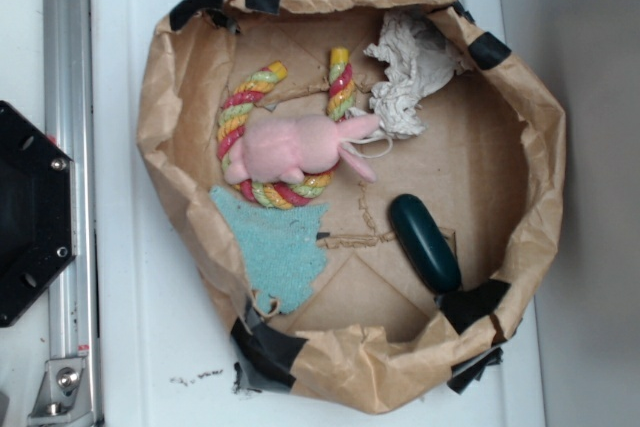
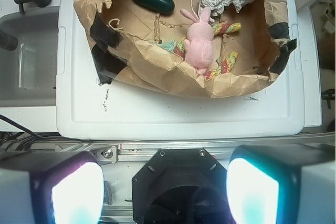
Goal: Grab the plastic pickle.
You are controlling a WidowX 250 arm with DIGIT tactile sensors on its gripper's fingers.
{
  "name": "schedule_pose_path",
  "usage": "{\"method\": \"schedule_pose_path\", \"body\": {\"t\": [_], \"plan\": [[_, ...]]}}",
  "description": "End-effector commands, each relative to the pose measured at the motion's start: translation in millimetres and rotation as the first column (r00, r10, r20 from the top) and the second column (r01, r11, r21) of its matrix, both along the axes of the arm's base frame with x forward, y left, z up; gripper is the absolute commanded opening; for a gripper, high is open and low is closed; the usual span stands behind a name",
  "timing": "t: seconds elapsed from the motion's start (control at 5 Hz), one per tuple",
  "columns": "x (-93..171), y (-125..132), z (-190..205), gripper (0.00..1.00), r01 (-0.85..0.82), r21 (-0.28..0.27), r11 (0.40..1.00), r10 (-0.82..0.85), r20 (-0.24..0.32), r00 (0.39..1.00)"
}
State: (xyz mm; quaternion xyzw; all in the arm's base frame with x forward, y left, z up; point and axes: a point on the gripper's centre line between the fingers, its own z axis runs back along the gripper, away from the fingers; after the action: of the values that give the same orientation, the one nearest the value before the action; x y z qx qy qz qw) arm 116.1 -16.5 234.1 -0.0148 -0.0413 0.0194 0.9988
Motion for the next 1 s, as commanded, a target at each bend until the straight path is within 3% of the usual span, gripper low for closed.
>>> {"method": "schedule_pose_path", "body": {"t": [0.0, 0.2, 0.4, 0.6, 0.8], "plan": [[0, 0, 0, 1.00, 0.000, 0.000, 1.000, 0.000, 0.000, 1.000], [50, 6, -48, 1.00, 0.011, 0.015, 1.000, -0.012, 0.089, 0.996], [99, 22, -75, 1.00, -0.240, 0.075, 0.968, 0.228, 0.146, 0.963], [153, 29, -103, 1.00, -0.163, 0.206, 0.965, 0.084, 0.346, 0.934], [182, 23, -128, 1.00, -0.073, 0.194, 0.978, 0.015, 0.287, 0.958]]}}
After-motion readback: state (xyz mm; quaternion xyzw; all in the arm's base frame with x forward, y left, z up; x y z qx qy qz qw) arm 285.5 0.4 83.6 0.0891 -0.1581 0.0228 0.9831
